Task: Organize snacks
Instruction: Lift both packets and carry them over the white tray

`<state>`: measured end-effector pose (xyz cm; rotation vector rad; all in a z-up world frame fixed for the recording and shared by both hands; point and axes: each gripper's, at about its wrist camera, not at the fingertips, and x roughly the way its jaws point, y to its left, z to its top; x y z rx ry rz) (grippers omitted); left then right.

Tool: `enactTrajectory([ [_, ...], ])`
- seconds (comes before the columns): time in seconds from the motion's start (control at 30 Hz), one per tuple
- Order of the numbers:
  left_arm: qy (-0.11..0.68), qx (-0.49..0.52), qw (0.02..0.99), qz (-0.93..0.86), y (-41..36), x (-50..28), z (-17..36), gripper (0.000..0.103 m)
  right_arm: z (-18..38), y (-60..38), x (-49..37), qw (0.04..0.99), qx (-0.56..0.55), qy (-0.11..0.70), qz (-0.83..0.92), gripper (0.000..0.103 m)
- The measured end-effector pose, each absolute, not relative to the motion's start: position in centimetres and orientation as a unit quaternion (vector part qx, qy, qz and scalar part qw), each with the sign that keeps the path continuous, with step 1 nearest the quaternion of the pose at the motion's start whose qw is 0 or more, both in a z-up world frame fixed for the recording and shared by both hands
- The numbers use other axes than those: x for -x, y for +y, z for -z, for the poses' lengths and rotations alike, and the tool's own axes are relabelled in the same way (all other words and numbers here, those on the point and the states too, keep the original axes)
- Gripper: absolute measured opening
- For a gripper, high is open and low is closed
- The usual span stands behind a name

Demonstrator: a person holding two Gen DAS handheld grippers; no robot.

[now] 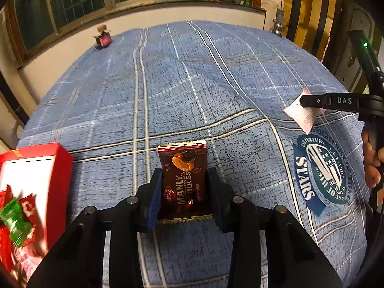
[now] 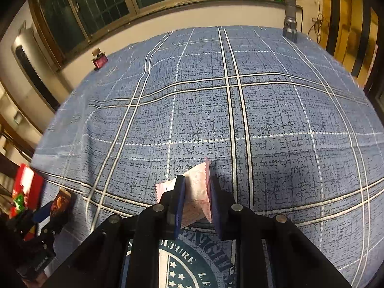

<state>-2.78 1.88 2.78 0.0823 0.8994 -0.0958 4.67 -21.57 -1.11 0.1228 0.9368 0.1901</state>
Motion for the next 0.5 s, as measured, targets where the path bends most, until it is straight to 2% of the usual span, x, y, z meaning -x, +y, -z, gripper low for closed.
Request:
enactTrajectory([
  [0.23,0.394,-0.059,0.917,0.027,2.6,6.4,-5.4,0.035,0.0,-23.5,-4.5,0.870,-0.156,0.439,-0.161,0.015],
  [0.5,0.362,-0.064,0.930,0.002,3.5,8.9,-6.8,0.035,-1.1,-24.1,-4.1,0.864,-0.201,0.413,-0.207,0.015],
])
